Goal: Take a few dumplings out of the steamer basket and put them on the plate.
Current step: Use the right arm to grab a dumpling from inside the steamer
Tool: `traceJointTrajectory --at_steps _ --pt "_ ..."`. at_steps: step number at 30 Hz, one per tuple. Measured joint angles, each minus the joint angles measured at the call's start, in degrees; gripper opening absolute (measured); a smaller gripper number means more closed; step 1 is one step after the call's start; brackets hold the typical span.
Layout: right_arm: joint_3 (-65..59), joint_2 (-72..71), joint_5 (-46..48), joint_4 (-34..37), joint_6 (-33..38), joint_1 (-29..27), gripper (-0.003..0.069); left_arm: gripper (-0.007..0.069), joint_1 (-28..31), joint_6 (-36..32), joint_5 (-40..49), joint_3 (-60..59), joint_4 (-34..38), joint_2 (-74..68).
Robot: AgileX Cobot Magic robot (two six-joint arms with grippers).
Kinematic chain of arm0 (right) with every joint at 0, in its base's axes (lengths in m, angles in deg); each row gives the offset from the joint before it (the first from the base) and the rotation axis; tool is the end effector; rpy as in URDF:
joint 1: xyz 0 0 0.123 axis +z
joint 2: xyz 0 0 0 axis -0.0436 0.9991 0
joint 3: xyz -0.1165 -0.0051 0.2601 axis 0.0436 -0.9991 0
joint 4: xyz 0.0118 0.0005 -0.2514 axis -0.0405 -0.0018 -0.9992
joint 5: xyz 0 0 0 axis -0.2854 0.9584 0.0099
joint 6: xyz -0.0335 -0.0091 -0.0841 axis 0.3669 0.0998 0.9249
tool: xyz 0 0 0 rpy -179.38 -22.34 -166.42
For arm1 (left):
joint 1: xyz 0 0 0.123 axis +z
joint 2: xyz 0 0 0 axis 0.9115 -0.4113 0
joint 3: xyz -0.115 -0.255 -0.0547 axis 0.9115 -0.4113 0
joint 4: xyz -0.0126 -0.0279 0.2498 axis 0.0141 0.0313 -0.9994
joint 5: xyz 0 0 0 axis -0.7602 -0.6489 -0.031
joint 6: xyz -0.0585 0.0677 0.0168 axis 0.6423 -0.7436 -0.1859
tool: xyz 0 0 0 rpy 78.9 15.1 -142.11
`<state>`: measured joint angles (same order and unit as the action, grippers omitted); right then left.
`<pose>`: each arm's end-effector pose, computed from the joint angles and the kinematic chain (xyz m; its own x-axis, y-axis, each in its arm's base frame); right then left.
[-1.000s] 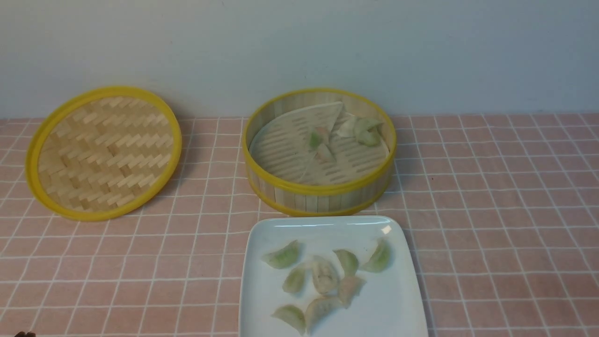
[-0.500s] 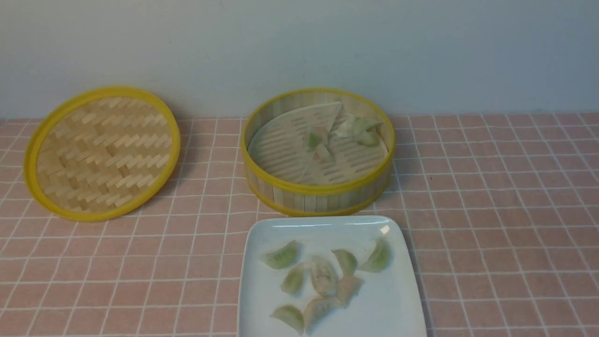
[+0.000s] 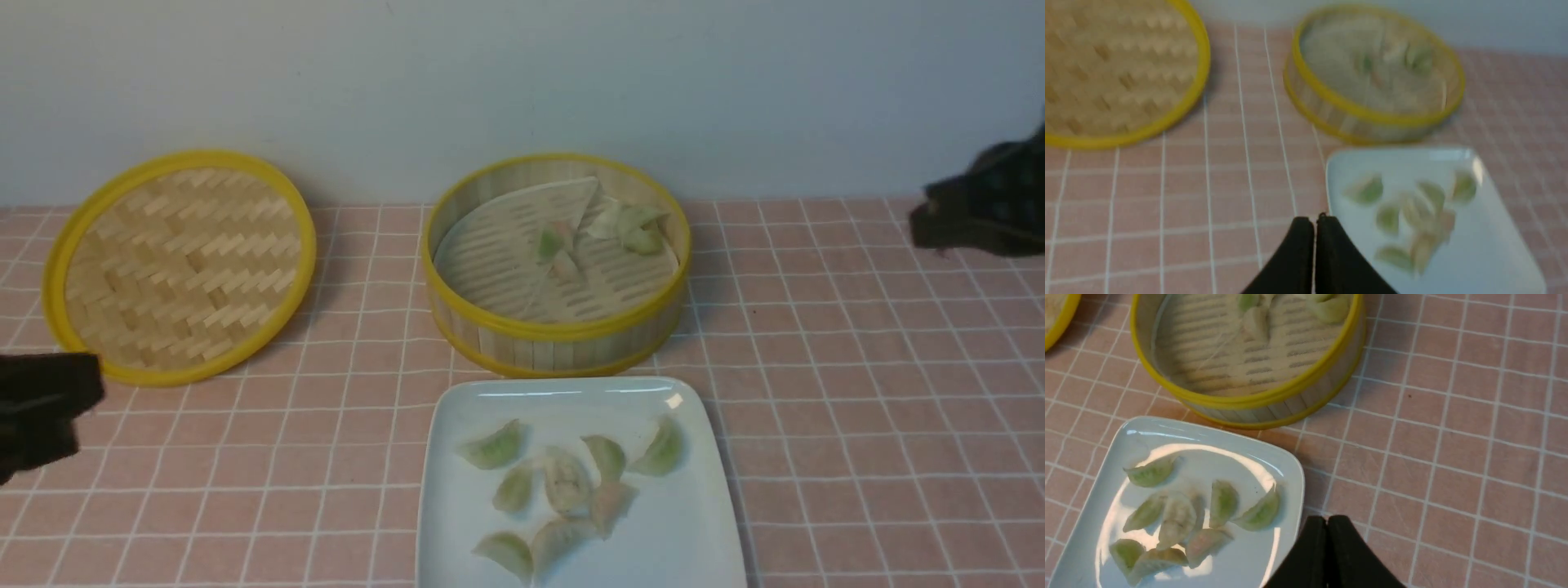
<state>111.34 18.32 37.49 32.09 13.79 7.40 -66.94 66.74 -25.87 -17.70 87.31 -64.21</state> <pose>0.2629 0.0700 0.3591 -0.8074 -0.1566 -0.5688 -0.3242 0.9233 0.2060 0.1356 -0.0313 0.3585 -0.6847 -0.0504 -0.7270 0.2050 0.9440 -0.2585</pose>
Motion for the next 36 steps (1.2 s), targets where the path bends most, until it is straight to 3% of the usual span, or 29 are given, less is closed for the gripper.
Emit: traceJointTrajectory --at_steps 6,11,16,22,27,32,36 --pt "11.6 13.9 0.4 0.1 0.5 5.1 -0.0008 -0.0006 -0.3 -4.0 9.0 10.1 -2.5 -17.2" --pt "23.1 25.8 0.5 -0.1 0.6 8.6 0.0015 -0.0006 -2.9 -1.5 9.9 10.7 -8.5 -21.6" --pt "35.1 38.8 2.7 -1.9 1.5 11.0 0.0090 -0.0006 -5.2 2.1 10.0 10.9 -13.5 -21.5" --pt "49.7 53.9 5.0 -4.5 2.0 13.0 0.0307 -0.0006 -5.3 3.1 11.7 10.9 -15.4 -20.7" --pt "54.9 60.9 3.3 -4.8 3.2 14.1 0.0412 -0.0006 -5.4 3.1 11.7 10.9 -15.5 -20.6" --pt "56.6 65.2 0.0 -5.2 4.8 15.0 0.0417 -0.0006 -5.4 3.1 11.7 10.9 -15.5 -20.6" --pt "56.6 66.4 -1.3 -7.3 4.9 15.2 0.0331 -0.0006 -5.4 3.1 11.7 10.9 -15.5 -20.6"
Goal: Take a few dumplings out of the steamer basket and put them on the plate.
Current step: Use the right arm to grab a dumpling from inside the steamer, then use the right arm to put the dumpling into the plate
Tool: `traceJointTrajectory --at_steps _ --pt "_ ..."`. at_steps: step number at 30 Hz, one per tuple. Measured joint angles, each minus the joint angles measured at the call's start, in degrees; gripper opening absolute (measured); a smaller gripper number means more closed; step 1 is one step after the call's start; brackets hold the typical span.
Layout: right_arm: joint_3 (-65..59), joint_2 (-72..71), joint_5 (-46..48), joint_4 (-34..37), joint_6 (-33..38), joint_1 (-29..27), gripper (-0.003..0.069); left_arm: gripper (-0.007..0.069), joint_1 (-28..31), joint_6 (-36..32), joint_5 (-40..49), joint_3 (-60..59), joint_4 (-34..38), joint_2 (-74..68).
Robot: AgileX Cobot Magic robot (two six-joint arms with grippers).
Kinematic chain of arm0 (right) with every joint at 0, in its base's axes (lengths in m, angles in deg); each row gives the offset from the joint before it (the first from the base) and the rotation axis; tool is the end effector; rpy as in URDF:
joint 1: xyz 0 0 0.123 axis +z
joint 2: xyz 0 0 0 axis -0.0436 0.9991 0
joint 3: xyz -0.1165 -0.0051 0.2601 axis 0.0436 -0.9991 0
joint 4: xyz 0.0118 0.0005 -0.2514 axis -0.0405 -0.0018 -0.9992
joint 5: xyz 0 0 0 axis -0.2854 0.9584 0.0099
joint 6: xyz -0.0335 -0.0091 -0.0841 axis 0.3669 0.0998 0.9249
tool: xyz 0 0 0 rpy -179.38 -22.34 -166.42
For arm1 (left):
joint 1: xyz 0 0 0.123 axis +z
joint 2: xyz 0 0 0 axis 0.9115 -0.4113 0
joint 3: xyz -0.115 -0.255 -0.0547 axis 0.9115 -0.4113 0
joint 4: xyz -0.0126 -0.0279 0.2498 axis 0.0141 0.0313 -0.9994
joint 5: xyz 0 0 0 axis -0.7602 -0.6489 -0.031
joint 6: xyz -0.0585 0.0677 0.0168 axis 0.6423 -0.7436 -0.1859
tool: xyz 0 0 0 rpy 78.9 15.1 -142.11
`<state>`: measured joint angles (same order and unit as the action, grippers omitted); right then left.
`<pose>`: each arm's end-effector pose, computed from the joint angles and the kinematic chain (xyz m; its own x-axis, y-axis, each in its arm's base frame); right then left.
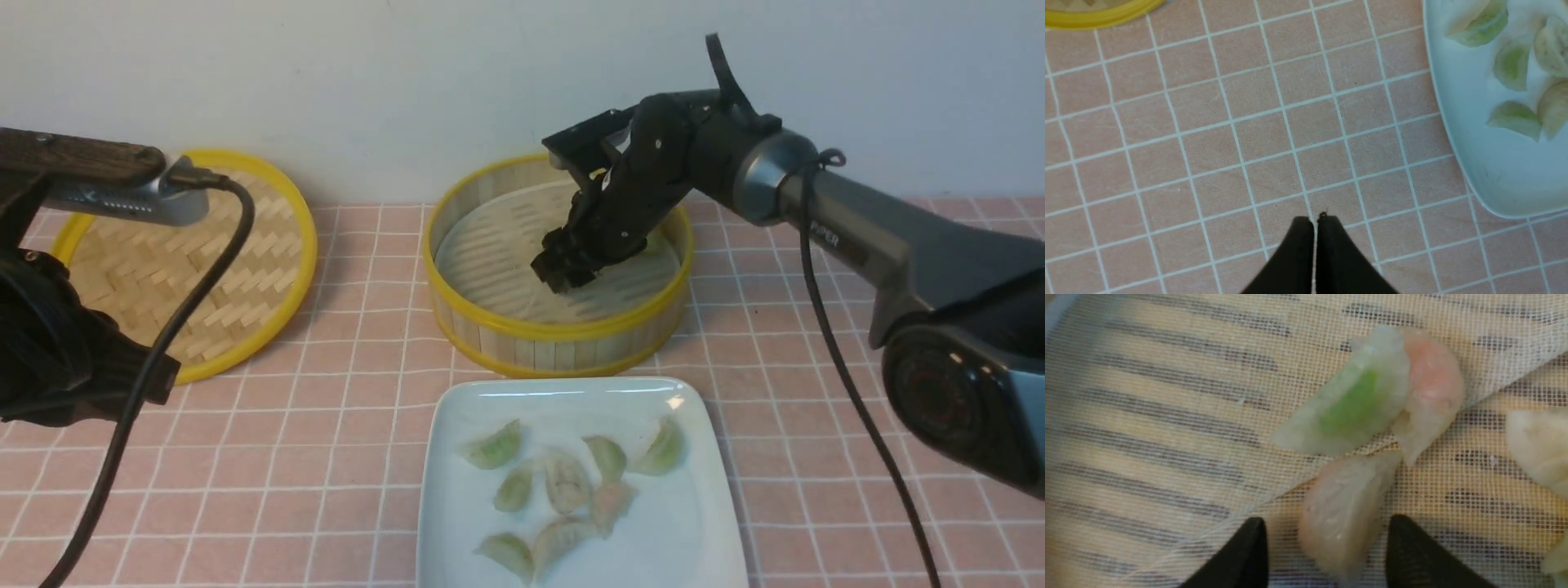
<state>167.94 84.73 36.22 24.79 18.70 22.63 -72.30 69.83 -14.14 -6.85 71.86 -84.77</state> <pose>0.4804 0.2409 0.1635 -0.7276 -0.5256 -0.4408 -0.6104 0.7893 0.0663 0.2055 -0.0341 0.3378 -0.8914 0.1677 -0.4210 0.2186 0.9729 -0.0753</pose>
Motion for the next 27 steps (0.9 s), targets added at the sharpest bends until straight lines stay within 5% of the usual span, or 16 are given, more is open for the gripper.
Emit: traceJointTrajectory --at_steps 3,13,27 --pt "0.5 -0.1 0.7 -1.5 -0.8 0.0 0.0162 -0.0006 0.0 0.0 -0.3 0.0 0.0 0.0" --pt "1.8 -14.2 14.3 -2.5 -2.6 0.0 0.0168 -0.0006 -1.8 2.4 -1.7 8.9 1.2 -6.7" --pt "-49.0 -46.0 12.2 6.0 -2.1 -0.1 0.0168 -0.0006 -17.3 2.1 1.2 45.0 0.4 -45.2"
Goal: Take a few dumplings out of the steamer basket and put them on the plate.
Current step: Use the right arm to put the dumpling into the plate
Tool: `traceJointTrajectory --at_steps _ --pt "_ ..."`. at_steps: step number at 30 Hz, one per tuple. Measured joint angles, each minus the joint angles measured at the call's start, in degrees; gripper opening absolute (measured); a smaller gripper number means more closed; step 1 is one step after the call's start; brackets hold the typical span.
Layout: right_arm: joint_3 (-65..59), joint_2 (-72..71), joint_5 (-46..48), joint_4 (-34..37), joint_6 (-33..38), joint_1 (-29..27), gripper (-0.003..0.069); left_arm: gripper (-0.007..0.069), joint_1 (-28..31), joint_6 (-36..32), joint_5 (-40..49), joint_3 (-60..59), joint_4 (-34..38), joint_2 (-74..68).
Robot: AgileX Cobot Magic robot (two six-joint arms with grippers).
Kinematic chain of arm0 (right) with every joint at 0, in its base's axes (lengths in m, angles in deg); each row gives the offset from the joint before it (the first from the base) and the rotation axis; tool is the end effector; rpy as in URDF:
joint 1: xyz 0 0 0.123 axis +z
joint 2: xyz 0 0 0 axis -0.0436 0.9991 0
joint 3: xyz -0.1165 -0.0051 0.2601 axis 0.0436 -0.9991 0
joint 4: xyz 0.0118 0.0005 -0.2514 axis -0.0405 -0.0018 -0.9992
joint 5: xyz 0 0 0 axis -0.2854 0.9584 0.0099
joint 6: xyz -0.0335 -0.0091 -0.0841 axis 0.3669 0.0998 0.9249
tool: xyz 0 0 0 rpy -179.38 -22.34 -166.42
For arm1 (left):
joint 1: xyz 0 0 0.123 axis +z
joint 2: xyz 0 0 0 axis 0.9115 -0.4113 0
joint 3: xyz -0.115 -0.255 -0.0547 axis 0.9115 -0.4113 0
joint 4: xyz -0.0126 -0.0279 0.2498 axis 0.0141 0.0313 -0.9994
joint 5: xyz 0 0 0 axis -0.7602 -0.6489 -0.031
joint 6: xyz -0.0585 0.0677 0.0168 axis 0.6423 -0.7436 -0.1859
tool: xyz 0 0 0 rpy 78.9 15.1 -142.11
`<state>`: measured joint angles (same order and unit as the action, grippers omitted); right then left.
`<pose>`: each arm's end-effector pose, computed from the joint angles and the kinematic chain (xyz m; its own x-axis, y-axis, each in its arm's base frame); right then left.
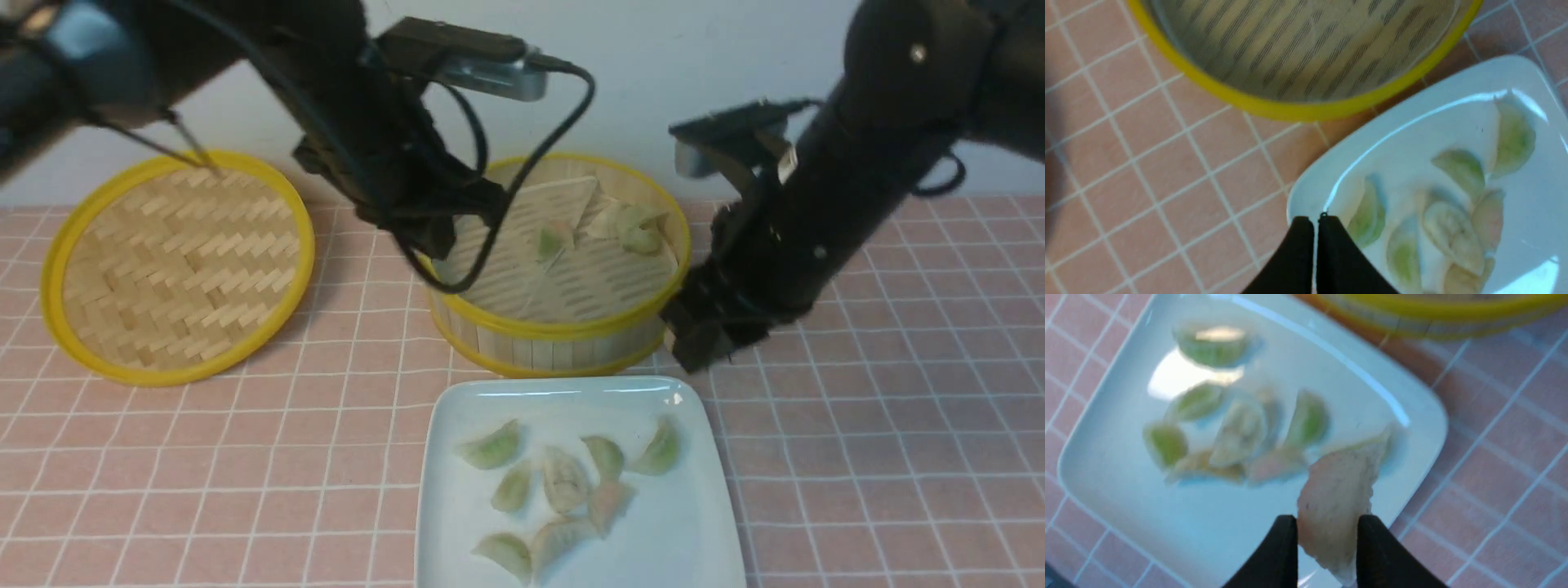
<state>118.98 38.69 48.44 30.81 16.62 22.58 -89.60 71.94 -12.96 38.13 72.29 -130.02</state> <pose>0.2948 0.1648 0.2819 -0.8260 -0.5227 -0.2109 -0.5621 0.7920 0.2382 0.3832 -0.1817 0.3116 -0.8286 0.3966 -0.3952 0.4680 0.8780 -0.1000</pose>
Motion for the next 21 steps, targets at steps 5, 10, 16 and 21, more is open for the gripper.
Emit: traceJointTrajectory --at_steps 5,10,16,21 --pt "-13.9 -4.4 -3.7 5.6 3.2 0.3 0.0168 0.0001 -1.4 -0.2 1.2 16.9 -0.5 -14.5" --pt "-20.1 -4.2 -8.0 5.9 4.4 3.3 0.0167 0.0085 -1.6 -0.2 0.6 28.1 -1.4 -23.7" --pt "-20.8 -4.2 -11.7 5.9 3.8 6.4 0.0209 0.0284 -1.6 -0.2 -8.4 31.2 -2.4 -29.8" --pt "-20.8 -4.2 -12.4 5.8 3.7 7.6 0.0332 0.0388 -1.6 -0.2 -12.8 31.2 -3.2 -32.0"
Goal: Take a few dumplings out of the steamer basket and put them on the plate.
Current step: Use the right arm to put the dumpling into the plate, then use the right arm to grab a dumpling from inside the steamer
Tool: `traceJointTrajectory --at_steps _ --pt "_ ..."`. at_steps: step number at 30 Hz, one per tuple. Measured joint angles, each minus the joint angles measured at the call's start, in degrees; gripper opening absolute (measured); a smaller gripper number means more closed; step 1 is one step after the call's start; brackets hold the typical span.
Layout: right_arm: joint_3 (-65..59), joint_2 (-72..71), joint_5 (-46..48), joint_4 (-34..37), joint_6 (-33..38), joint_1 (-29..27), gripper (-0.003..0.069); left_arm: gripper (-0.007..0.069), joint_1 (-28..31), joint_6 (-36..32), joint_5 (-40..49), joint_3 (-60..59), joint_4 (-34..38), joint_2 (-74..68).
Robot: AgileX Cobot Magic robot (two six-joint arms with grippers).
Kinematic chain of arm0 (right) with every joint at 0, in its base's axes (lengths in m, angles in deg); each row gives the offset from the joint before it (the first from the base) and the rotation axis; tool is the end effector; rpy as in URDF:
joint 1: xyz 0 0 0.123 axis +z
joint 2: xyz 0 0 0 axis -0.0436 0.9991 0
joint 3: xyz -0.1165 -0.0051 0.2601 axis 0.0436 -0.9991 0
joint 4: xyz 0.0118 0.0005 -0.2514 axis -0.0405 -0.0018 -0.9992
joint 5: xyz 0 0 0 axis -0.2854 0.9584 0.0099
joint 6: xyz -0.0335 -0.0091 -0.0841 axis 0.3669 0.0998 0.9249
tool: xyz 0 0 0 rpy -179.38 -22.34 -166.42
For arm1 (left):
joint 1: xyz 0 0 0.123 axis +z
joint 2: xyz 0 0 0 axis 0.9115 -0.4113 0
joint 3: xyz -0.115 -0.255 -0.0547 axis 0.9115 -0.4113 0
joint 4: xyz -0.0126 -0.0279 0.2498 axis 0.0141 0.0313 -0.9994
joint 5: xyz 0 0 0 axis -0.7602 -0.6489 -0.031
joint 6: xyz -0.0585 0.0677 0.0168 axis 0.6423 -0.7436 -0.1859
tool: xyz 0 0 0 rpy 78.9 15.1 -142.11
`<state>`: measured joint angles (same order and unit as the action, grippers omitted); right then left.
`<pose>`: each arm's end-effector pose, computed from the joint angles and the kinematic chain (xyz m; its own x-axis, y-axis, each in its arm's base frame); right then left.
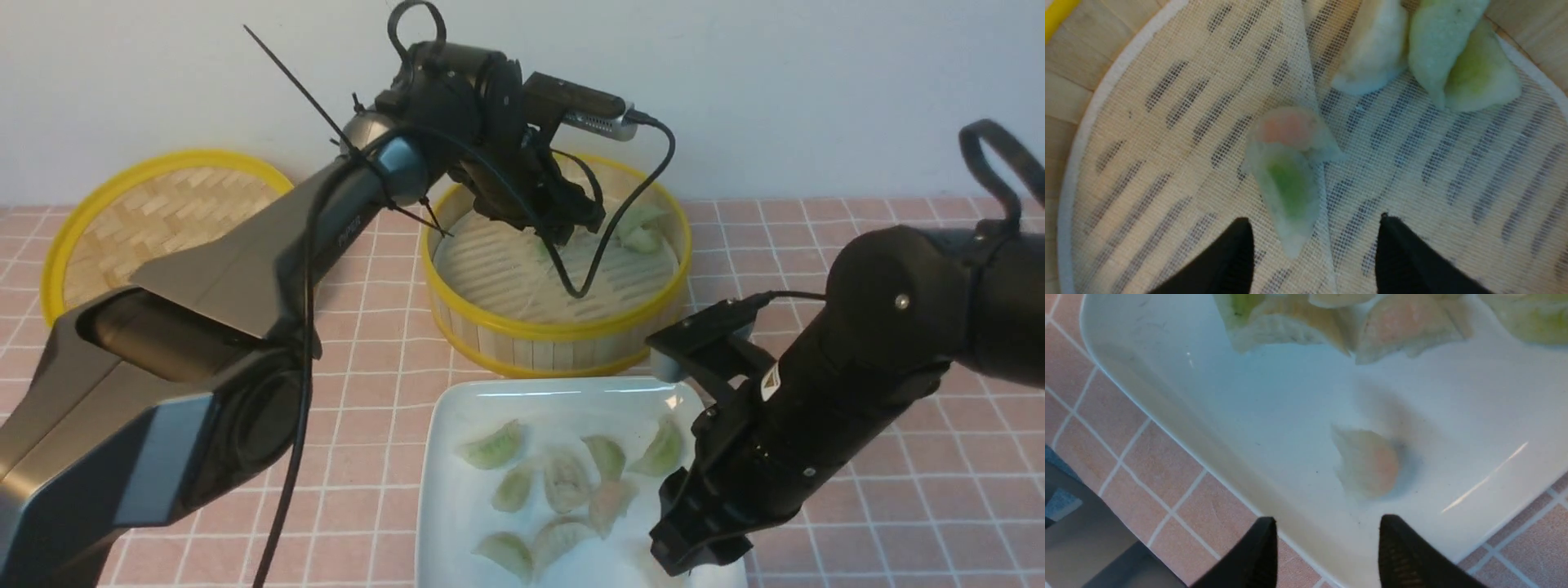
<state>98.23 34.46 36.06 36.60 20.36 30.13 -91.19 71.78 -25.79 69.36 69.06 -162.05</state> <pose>0.2310 0.1822 0.2174 -0.7911 -0.5923 -0.1529 -0.6079 0.7333 0.3044 0.4962 -0.2426 0.2056 -0.7214 0.3854 -0.5754 0.4883 0.8722 -0.0280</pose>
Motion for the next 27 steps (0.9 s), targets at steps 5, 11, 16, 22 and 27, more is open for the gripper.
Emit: traceJointTrajectory --at_steps 5,11,16,22,27 --pt "0.2 0.0 0.3 0.1 -2.0 0.0 0.0478 0.0416 0.0 -0.2 -1.6 0.2 -1.5 -1.4" --pt "2.8 -1.2 2.7 0.1 -2.9 0.0 0.0506 0.0417 0.0 -3.1 -2.3 0.2 -1.7 -3.2" --pt "5.6 -7.4 3.9 -0.1 -2.5 0.0 0.0479 0.0400 0.0 -5.8 -2.7 0.3 -1.7 -4.7" --pt "6.6 -16.2 3.1 -5.2 -2.5 0.0 0.0426 0.0165 -0.3 -7.4 -2.0 0.3 -1.0 -4.8" --pt "6.6 -20.8 1.7 -9.9 -5.0 0.0 0.0402 0.0034 -0.3 -7.1 2.3 0.3 -2.3 -3.0"
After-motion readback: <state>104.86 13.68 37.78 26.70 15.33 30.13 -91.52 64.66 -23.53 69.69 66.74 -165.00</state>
